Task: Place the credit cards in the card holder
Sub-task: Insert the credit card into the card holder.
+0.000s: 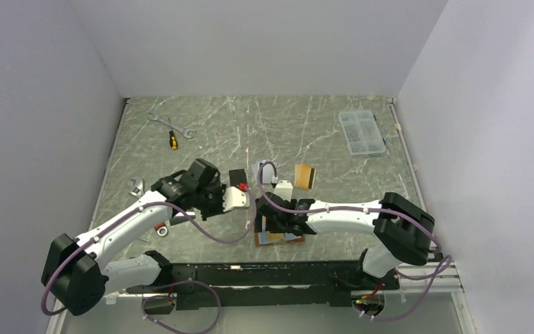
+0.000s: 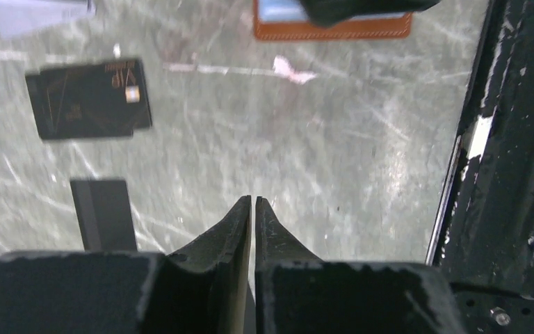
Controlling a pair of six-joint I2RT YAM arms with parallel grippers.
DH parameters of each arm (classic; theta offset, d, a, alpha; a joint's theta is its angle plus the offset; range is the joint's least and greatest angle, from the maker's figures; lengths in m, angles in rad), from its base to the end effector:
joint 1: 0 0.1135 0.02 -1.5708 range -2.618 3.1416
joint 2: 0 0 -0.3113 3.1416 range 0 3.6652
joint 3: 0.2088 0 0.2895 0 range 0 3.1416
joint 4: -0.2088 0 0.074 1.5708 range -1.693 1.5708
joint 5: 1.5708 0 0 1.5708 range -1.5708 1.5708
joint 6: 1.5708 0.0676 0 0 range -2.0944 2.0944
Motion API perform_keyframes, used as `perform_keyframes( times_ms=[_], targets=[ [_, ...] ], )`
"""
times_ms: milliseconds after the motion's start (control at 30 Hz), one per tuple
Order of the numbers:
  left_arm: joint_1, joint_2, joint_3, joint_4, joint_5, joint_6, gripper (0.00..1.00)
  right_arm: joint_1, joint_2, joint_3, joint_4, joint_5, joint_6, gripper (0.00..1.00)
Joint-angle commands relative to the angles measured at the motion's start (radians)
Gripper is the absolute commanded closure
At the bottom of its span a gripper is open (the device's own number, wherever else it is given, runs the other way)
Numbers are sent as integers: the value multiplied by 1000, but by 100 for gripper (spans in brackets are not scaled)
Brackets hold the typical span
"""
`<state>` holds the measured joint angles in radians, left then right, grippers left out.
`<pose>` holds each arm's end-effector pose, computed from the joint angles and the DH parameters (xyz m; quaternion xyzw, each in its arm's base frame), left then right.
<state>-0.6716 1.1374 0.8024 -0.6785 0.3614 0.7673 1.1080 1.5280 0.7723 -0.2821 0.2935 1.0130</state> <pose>0.1801 -0.1737 0.2431 0.6604 0.6788 -0.1596 0.2785 0.1623 0.2816 0.1545 -0.0068 0.9551 0.1584 0.2503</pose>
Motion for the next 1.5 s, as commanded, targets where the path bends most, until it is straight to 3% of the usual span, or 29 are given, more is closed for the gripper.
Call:
perform_keyframes(
  times_ms=[0,233,500,667,900,1067,1233,1333,1467],
  targets=[
    [136,-37,51,-118,112,24,88,37,127,13,-153,47,27,14],
    [271,-67,92,-157,164,16,87,79,194,82,-251,113,51,18],
    [284,-69,113,-169,178,-24,87,96,222,105,-271,133,55,28],
    [284,-65,140,-188,173,-34,87,120,272,172,-361,183,70,19],
    [284,-62,145,-194,176,-48,87,134,270,172,-359,178,79,18],
    [284,-54,140,-191,172,-48,87,136,246,165,-350,197,78,30],
    [284,-47,142,-186,175,-52,87,138,224,167,-361,229,82,52],
    [285,-41,141,-181,179,-55,87,138,222,177,-386,243,92,49],
    [284,-31,143,-176,179,-56,87,138,183,188,-405,249,86,34]
  ],
)
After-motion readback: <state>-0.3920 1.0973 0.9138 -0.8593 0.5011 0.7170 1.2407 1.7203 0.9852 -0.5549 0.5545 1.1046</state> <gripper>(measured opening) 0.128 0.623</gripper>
